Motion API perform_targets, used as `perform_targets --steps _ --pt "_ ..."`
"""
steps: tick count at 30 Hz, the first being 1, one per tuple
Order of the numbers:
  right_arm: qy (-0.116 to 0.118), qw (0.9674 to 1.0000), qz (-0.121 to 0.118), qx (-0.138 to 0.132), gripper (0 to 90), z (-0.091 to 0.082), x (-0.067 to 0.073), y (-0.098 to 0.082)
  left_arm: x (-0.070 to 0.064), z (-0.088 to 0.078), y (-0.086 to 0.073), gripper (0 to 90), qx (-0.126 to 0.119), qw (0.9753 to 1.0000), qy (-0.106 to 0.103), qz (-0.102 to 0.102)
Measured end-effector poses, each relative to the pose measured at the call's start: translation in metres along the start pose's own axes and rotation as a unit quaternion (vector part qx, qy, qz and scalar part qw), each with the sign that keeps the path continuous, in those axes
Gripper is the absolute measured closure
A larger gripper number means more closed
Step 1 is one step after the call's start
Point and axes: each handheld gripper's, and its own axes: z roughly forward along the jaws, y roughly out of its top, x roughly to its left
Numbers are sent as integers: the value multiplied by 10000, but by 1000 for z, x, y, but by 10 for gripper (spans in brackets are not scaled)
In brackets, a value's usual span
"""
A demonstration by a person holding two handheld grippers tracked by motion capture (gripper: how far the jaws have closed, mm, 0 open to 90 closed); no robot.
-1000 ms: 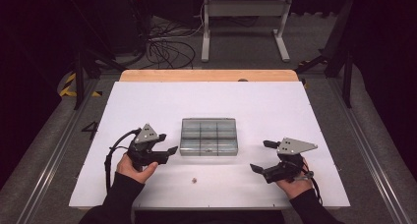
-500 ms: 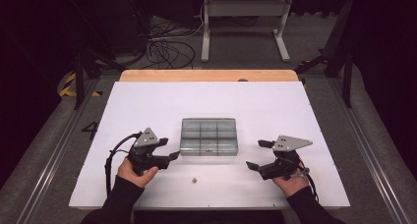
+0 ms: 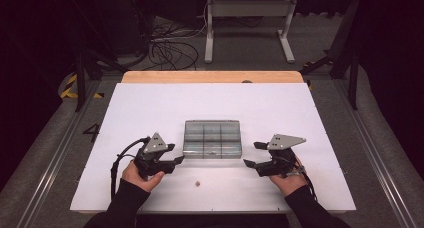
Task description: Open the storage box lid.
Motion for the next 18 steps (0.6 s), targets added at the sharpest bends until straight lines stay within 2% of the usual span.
perform_targets --steps 7,9,13,18 --pt "-30 9999 -53 150 390 6 1 3 -2 7 0 481 195 9997 84 77" --pt "-36 9998 -89 196 428 9 3 5 -2 10 0 494 211 9998 -4 -27" --pt "-103 9996 -133 247 471 11 4 6 -1 16 -1 509 309 9995 20 -39" --pt "-192 9992 -161 317 564 16 5 7 -1 21 -1 536 399 9992 68 -30"
